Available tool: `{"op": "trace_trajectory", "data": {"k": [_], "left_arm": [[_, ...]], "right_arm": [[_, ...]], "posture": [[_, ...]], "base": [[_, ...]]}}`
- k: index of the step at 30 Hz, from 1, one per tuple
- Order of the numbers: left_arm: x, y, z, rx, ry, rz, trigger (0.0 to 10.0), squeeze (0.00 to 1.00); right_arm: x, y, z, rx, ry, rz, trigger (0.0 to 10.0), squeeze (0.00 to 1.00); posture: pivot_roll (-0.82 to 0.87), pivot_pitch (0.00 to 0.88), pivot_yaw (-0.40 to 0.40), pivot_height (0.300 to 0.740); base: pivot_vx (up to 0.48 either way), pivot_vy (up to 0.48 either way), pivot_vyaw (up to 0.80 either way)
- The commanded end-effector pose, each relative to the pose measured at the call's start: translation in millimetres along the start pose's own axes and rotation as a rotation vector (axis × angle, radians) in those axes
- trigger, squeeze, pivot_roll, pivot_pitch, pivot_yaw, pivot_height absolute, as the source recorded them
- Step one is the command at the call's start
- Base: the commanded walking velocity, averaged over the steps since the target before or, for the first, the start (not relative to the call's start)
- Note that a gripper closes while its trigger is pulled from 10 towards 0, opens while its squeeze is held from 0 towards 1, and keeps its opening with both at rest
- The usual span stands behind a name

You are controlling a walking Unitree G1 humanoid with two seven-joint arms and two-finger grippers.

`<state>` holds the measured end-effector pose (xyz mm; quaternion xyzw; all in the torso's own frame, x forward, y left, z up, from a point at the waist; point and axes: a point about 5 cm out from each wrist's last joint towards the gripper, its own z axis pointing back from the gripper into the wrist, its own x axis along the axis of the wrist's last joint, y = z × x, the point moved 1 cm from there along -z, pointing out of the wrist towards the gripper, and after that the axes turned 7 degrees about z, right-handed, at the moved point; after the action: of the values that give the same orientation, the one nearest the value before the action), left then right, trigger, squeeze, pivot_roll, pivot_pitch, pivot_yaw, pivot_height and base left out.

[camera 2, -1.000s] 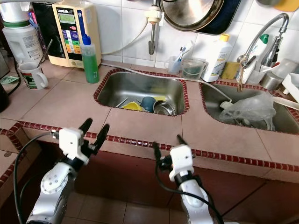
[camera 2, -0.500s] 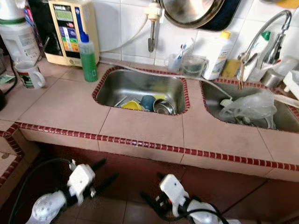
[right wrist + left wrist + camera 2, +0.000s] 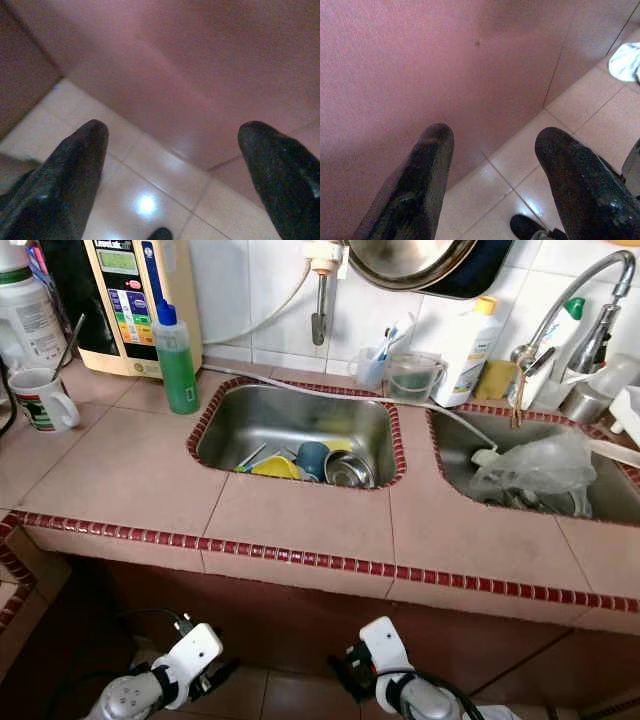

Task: Kitchen organization

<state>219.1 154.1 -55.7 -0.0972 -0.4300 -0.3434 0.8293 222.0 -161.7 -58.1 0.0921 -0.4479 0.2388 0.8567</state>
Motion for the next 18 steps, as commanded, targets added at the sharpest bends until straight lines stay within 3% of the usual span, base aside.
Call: {"op": "trace_trajectory", "data": {"k": [1,2,4,6,9,11,13,18], "left_arm": [[-12,-3.2,0.6,0.025,0.078,-0.013,10.0,0.0],[-13,-3.7,0.3,0.031,0.086,-0.015,10.0,0.0],[-26,-6.4,2.5,0.086,0.151,0.09,10.0,0.0],[-29,-7.5,3.3,0.097,0.165,0.114,10.0,0.0],[-44,-15.2,7.4,0.192,0.218,0.311,10.0,0.0],[-46,-16.7,8.0,0.2,0.223,0.33,10.0,0.0],[-51,-19.7,10.1,0.234,0.226,0.401,10.0,0.0],[-58,-24.4,14.1,0.241,0.251,0.418,10.0,0.0]], "right_arm": [[-13,-7.4,4.6,-0.088,0.068,-0.077,10.0,0.0],[-15,-7.7,4.7,-0.097,0.075,-0.087,10.0,0.0],[-27,-7.0,8.8,-0.148,0.137,-0.107,10.0,0.0],[-30,-6.5,10.0,-0.157,0.153,-0.113,10.0,0.0],[-62,-6.5,27.0,-0.256,0.279,-0.248,10.0,0.0],[-66,-6.4,30.2,-0.269,0.295,-0.262,10.0,0.0],[-78,-3.9,38.7,-0.289,0.331,-0.284,10.0,0.0],[-87,1.8,44.5,-0.281,0.353,-0.285,10.0,0.0]], "posture": [[0.1,0.0,-0.07,0.74],[0.1,0.0,-0.073,0.74],[0.1,0.0,-0.074,0.74],[0.1,0.0,-0.074,0.74],[0.11,0.0,-0.078,0.74],[0.1,0.0,-0.079,0.74],[0.1,0.0,-0.083,0.74],[0.1,0.0,-0.088,0.74]], "base": [[0.0,0.0,0.0],[0.0,0.0,0.0],[0.0,0.0,0.0],[0.0,0.0,0.0],[0.0,0.0,0.0],[0.0,-0.251,0.0],[0.0,-0.328,0.0],[0.0,-0.336,0.0]]}}
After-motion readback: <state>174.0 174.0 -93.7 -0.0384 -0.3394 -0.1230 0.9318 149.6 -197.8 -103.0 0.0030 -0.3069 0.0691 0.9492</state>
